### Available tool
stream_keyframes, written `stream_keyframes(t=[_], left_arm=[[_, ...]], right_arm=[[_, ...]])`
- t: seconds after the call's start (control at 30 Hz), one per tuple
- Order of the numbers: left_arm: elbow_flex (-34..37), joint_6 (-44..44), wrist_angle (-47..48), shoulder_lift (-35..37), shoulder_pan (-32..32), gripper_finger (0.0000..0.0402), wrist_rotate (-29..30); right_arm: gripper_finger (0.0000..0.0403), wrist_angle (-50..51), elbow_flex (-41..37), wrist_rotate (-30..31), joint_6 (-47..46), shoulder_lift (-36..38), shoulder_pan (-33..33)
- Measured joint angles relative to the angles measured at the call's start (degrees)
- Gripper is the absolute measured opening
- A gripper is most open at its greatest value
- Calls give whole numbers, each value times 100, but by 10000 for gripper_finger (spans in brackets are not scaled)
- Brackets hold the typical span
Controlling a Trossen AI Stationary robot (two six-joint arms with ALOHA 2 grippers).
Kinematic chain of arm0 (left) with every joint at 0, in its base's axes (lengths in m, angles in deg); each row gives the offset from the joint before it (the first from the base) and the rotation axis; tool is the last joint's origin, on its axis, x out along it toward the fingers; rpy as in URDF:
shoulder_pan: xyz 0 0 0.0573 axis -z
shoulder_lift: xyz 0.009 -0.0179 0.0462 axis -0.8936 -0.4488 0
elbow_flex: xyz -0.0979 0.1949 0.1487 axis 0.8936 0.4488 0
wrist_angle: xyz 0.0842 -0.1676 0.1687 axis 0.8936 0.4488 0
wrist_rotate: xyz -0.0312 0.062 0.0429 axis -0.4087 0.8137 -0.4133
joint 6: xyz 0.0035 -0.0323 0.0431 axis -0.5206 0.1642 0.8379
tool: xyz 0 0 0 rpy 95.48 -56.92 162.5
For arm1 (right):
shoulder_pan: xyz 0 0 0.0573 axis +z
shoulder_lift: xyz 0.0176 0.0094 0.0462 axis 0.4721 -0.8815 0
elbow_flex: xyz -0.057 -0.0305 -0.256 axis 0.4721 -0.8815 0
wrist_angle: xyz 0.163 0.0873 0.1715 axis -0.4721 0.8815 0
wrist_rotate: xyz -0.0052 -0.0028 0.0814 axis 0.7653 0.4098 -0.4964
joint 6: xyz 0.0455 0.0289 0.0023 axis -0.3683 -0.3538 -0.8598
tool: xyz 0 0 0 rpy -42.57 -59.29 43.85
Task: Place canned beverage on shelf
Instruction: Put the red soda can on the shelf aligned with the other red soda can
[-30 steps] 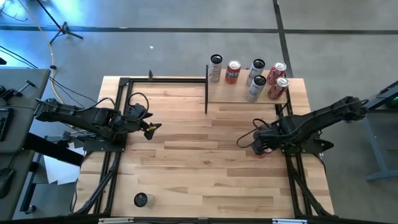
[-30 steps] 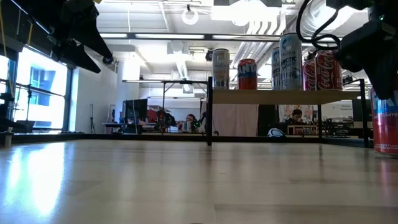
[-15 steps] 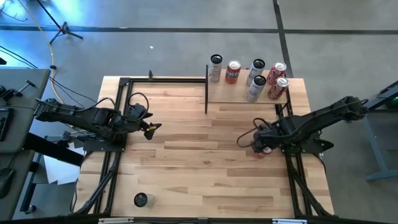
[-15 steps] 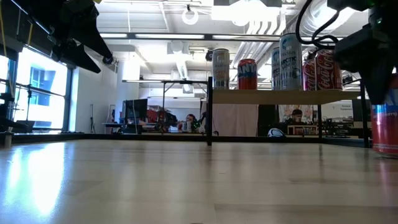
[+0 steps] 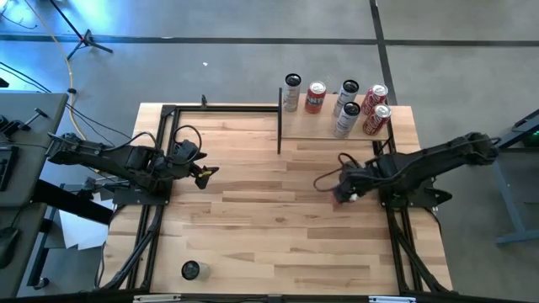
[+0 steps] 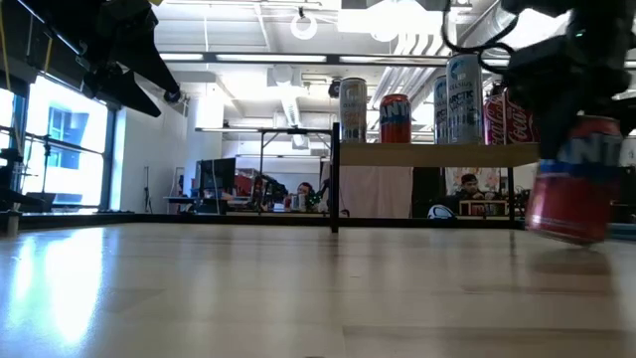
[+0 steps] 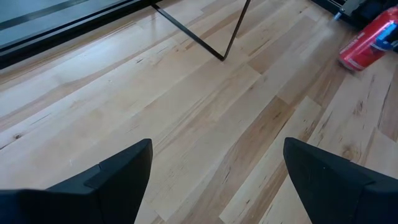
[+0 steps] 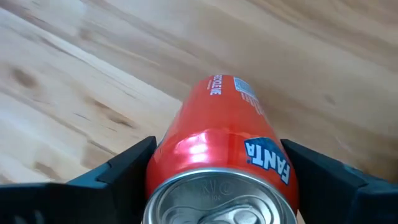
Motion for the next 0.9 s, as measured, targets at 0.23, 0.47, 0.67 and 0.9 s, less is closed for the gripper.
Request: stream_keyframes(t=[0.23, 0.47, 0.67, 0.9], left_arm=[[0, 0, 0, 1, 0, 337, 1], [0, 0, -2, 1, 2, 337, 0], [2, 0, -2, -2, 1, 337, -1], [1, 0, -1, 0, -1, 337, 2]], right_arm=[[304, -374, 151, -452, 1283, -383, -876], [303, 261, 1355, -560, 2877, -1597, -1474], [303, 774, 2548, -408, 3950, -2584, -1776], [303, 652, 3265, -616, 4347, -3531, -1964]])
